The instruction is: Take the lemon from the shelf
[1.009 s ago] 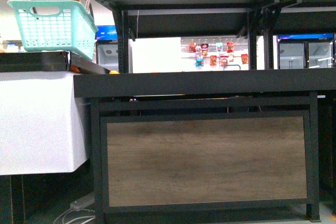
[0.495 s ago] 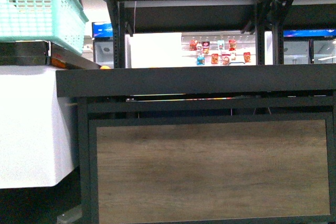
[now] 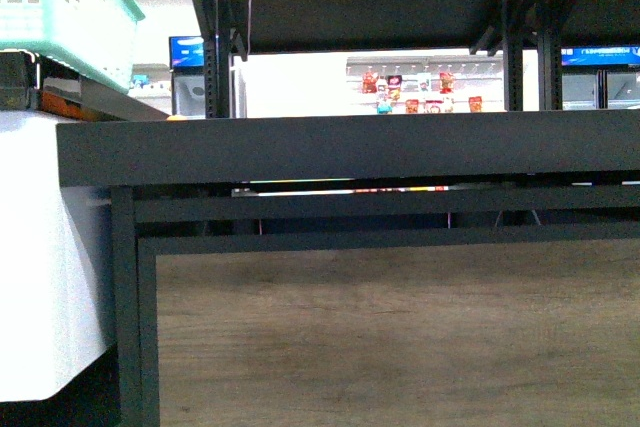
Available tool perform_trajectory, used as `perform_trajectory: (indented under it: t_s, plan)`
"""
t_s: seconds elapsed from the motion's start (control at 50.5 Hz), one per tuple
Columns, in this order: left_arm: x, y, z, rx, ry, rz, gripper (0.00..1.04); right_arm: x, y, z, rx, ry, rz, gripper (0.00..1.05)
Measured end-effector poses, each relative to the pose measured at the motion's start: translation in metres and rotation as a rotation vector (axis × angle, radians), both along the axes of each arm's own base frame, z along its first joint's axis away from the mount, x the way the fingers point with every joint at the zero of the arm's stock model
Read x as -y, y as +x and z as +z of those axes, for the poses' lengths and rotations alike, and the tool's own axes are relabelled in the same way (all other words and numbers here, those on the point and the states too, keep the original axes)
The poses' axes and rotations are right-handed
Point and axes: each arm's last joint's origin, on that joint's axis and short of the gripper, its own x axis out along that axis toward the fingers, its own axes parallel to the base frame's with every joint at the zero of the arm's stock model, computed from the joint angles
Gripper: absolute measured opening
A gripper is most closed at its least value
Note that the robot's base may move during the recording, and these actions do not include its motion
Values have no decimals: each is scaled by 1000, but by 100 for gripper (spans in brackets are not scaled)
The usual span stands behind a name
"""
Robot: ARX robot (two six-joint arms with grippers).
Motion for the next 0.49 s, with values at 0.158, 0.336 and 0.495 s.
perform_trajectory:
  t_s: [0.158,0.336,0.495]
  plan:
    - [0,0,0,1,0,0,97,0,0,0,0,0,0,97]
    - [0,0,0,1,0,0,97,0,0,0,0,0,0,97]
    - [0,0,0,1,0,-1,97,0,0,0,0,0,0,97]
